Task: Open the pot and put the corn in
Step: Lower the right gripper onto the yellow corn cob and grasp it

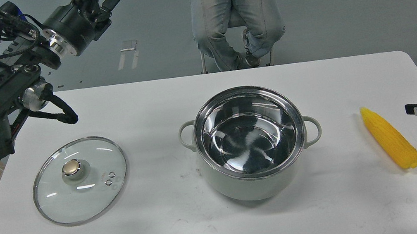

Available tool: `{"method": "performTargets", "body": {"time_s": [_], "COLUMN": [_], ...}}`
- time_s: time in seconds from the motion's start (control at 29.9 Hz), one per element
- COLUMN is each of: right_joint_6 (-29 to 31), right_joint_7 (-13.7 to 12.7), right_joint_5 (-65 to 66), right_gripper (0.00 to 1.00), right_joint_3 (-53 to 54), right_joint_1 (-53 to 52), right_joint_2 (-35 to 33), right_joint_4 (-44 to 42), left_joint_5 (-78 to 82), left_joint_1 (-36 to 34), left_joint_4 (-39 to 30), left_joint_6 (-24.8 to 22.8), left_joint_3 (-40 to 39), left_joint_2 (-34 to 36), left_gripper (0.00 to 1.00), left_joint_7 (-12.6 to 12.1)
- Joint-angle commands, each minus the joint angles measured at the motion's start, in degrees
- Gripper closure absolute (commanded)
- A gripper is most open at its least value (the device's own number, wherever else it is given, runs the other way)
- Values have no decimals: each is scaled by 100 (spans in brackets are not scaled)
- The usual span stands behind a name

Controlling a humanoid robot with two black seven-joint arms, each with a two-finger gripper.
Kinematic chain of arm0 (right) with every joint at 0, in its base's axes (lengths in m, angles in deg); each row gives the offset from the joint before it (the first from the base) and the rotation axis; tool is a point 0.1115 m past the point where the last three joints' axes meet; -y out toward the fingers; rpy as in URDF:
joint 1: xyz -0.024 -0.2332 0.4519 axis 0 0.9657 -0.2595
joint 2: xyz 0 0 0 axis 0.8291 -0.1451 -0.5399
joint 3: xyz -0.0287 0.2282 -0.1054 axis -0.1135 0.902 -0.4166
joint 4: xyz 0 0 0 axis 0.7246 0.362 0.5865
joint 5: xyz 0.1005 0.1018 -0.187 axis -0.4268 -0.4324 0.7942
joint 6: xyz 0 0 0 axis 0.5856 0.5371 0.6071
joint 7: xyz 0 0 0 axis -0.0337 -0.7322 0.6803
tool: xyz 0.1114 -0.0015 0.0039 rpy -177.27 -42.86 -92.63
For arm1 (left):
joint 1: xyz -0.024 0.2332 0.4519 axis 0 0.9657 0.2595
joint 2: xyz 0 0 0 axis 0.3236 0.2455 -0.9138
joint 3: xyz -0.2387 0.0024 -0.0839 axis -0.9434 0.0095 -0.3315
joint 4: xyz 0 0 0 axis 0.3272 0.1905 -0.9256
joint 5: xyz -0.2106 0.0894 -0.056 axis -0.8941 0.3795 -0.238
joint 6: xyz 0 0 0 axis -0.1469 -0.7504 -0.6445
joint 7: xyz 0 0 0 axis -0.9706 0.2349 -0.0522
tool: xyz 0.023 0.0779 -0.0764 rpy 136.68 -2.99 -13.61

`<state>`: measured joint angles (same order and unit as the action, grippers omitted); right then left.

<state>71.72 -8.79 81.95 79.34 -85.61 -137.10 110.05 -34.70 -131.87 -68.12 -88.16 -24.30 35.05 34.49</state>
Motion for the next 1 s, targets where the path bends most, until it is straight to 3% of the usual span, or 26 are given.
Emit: {"method": "performTargets", "body": {"time_s": [0.0, 0.17, 0.47, 0.63, 0.7, 0.73, 0.77, 0.83, 0.87, 0.97], "right_joint_6": [-13, -21, -13, -13, -13, -13, -13, -30, -39, -65], "right_joint_7": [-1, -1, -1, -1, -1, -1, -1, -1, -1, -1], "right_joint_5": [-1, -1, 8, 95, 95, 95, 87, 95, 95, 95], "right_gripper": [0, 0, 0, 5, 12, 25, 47, 68, 82, 97], "right_joint_3": [-202, -212, -238, -247, -360, -422, -431, -431, -431, -431], "right_joint_1": [108, 293, 415, 477, 460, 443, 434, 434, 434, 416], "right_joint_2": [684, 1117, 1231, 1381, 1390, 1459, 1504, 1521, 1522, 1530], "right_joint_4": [-490, -904, -1151, -1336, -1362, -1397, -1415, -1424, -1424, -1415], "left_joint_5": [0, 9, 0, 0, 0, 0, 0, 0, 0, 0], "left_joint_1": [10, 10, 10, 10, 10, 10, 10, 10, 19, 19], "left_joint_4": [-73, -100, -126, -126, -126, -126, -126, -126, -126, -126], "left_joint_6": [-1, 16, 16, 16, 16, 16, 16, 16, 16, 16], "left_joint_3": [-3, -3, -12, -12, -12, -12, -12, -12, -12, -12], "left_joint_2": [3, -58, -59, -67, -67, -67, -67, -67, -67, -67], "left_gripper": [6, 6, 6, 6, 6, 6, 6, 6, 6, 6], "left_joint_7": [0, 0, 0, 0, 0, 0, 0, 0, 0, 0]}}
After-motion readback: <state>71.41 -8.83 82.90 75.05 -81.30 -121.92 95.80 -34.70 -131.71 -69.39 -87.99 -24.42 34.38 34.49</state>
